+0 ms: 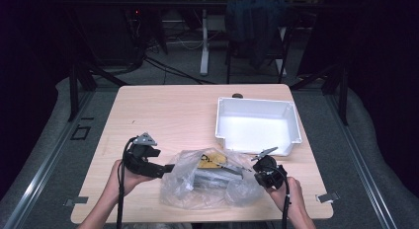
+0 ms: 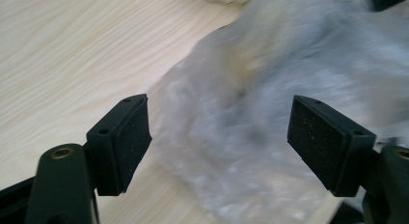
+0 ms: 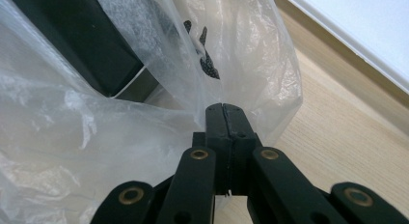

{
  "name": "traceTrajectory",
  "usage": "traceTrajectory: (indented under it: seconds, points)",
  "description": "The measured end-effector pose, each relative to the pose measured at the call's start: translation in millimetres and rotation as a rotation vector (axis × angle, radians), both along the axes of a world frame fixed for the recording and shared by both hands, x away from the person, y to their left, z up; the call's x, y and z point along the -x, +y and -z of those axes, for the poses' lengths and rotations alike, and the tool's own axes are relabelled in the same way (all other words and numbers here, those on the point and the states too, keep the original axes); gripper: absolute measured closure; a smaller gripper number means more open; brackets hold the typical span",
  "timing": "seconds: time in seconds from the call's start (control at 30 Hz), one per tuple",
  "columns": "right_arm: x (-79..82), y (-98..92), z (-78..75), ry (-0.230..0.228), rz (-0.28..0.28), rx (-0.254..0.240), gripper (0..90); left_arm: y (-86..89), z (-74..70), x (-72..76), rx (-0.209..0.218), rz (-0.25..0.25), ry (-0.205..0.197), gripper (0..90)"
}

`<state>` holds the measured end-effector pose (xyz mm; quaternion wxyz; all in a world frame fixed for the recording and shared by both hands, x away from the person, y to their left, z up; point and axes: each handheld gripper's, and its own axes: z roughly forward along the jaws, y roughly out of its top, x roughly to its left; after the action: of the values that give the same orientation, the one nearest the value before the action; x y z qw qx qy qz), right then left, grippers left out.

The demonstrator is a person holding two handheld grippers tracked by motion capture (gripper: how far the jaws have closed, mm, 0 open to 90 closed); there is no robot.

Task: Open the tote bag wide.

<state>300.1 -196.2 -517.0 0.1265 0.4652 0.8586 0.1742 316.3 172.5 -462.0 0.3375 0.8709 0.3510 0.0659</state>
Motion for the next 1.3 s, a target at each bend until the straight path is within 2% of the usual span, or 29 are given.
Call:
traceTrajectory:
  seconds: [0.07,0.13,0.17,0.23,0.3,0.37,0.4,0.43,0.47,0.53,0.57,0.6,0.63,0.7,0.8,0.87,0.93,0.97,1.0,1.03,1.07,1.17,1.3]
  points:
    - [1.3,1.4,-1.1,-0.007,-0.004,-0.014,90.0,-12.7,4.3,1.8,-0.018,0.028,0.012,22.2]
    - [2.1,2.4,-2.6,-0.007,-0.014,-0.017,90.0,-21.6,14.3,-1.6,-0.049,0.036,0.005,25.5]
    - [2.8,3.5,-2.4,-0.016,-0.012,-0.023,90.0,-23.8,18.9,-3.6,-0.054,0.037,0.008,32.2]
    - [3.3,4.3,-1.9,-0.023,-0.008,-0.027,90.0,-28.2,32.3,-8.8,-0.06,0.044,0.032,54.8]
    - [3.3,3.9,-2.4,-0.022,-0.02,-0.029,90.0,-30.1,41.5,-11.4,-0.095,0.04,0.036,73.8]
    - [3.7,3.8,-2.4,-0.023,-0.028,-0.033,90.0,-28.5,50.4,-14.6,-0.102,0.038,0.051,86.4]
    - [3.6,3.4,-3.3,-0.02,-0.039,-0.03,90.0,-28.1,53.5,-15.2,-0.119,0.032,0.049,88.9]
    - [4.6,4.8,-1.2,-0.036,-0.022,-0.067,90.0,-27.1,56.2,-16.3,-0.132,0.032,0.049,89.4]
    - [4.5,4.6,-1.3,-0.036,-0.026,-0.056,90.0,-26.3,58.6,-17.0,-0.137,0.028,0.048,89.8]
    - [4.2,4.4,-2.0,-0.018,-0.038,-0.046,90.0,-24.6,65.7,-19.5,-0.179,0.022,0.052,90.0]
    - [4.4,4.9,0.5,-0.029,-0.029,-0.05,90.0,-23.8,69.3,-20.8,-0.2,0.018,0.052,90.0]
    - [3.7,4.5,0.0,-0.012,-0.044,-0.024,90.0,-23.2,72.7,-22.0,-0.211,0.007,0.051,90.0]
    - [3.3,5.0,1.8,-0.014,-0.041,-0.021,90.0,-22.1,75.4,-23.7,-0.221,0.004,0.051,90.0]
    - [2.2,5.6,4.5,-0.007,-0.035,-0.023,90.0,-21.9,79.0,-25.3,-0.266,-0.007,0.032,90.0]
    - [-0.9,4.0,7.3,0.001,-0.024,0.005,90.0,-22.0,83.7,-27.2,-0.338,-0.028,-0.022,90.0]
    - [-2.5,3.0,8.3,0.016,-0.023,-0.001,90.0,-18.3,85.7,-30.5,-0.323,-0.037,-0.013,90.0]
    - [-2.0,3.6,8.2,0.007,-0.023,-0.001,90.0,-15.1,84.0,-32.0,-0.299,-0.033,0.004,87.1]
    - [-1.1,4.7,9.0,-0.002,-0.018,-0.02,90.0,-12.4,80.2,-33.0,-0.286,-0.041,0.011,79.5]
    - [-0.8,4.6,7.3,0.007,-0.034,-0.013,90.0,-9.4,75.8,-34.4,-0.273,-0.057,0.03,61.6]
    - [-0.1,4.4,6.4,0.004,-0.034,-0.002,90.0,-5.0,70.7,-35.2,-0.249,-0.06,0.036,52.4]
    - [0.8,4.6,7.1,-0.004,-0.027,-0.025,90.0,0.6,64.7,-35.8,-0.222,-0.065,0.044,46.8]
    - [1.1,3.1,4.6,0.001,-0.034,-0.01,90.0,16.3,50.2,-36.2,-0.167,-0.099,0.049,36.5]
    - [1.3,3.0,2.7,-0.005,-0.039,-0.019,90.0,31.0,38.2,-36.3,-0.149,-0.136,0.054,30.6]
